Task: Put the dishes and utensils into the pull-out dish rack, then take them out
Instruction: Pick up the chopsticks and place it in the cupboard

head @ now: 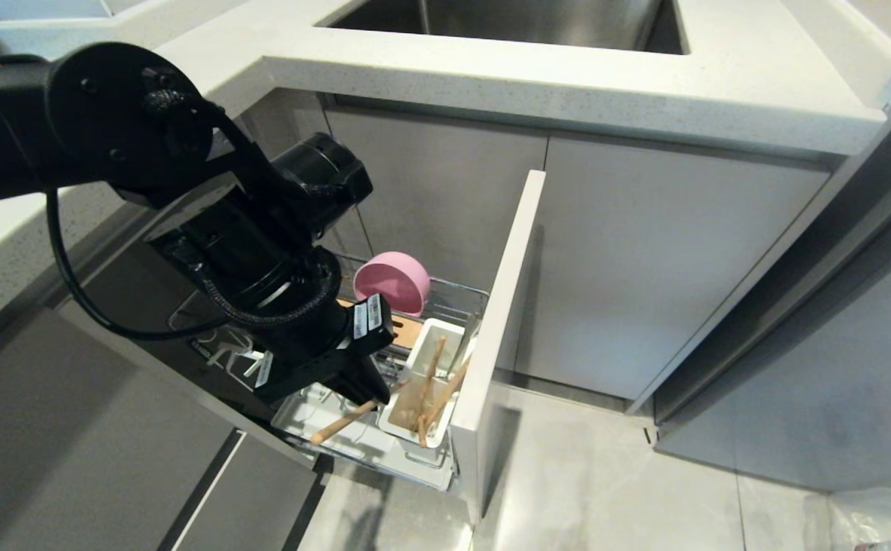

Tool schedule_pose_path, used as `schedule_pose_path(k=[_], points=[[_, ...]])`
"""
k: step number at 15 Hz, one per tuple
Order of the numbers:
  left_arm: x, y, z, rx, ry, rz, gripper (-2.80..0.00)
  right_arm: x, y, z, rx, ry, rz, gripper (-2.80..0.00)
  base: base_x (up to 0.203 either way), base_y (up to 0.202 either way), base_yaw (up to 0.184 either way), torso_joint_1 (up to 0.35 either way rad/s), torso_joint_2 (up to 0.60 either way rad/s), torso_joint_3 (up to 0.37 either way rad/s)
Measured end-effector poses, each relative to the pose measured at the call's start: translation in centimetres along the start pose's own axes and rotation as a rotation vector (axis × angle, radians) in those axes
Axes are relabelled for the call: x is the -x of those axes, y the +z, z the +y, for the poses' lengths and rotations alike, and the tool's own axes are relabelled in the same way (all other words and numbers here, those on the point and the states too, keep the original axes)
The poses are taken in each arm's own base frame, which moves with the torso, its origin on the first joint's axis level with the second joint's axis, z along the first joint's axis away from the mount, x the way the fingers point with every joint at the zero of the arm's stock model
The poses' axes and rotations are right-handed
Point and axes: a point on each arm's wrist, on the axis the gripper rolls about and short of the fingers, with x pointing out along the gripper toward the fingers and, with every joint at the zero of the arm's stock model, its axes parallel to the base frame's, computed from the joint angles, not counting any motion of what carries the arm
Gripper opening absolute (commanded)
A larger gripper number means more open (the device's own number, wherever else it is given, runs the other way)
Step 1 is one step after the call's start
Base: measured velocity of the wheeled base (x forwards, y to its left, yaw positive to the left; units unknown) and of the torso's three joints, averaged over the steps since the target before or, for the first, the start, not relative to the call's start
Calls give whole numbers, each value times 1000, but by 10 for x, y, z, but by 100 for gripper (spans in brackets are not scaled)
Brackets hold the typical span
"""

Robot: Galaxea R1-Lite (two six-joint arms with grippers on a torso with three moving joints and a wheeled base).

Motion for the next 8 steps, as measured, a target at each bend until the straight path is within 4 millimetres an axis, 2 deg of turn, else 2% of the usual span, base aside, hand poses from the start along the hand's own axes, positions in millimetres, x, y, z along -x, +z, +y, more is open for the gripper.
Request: schedule_pose_path(k=[8], points=[[-5,-3,-4,23,30,39,-280,0,0,0,0,0,0,-280,0,0,0,0,0,0]])
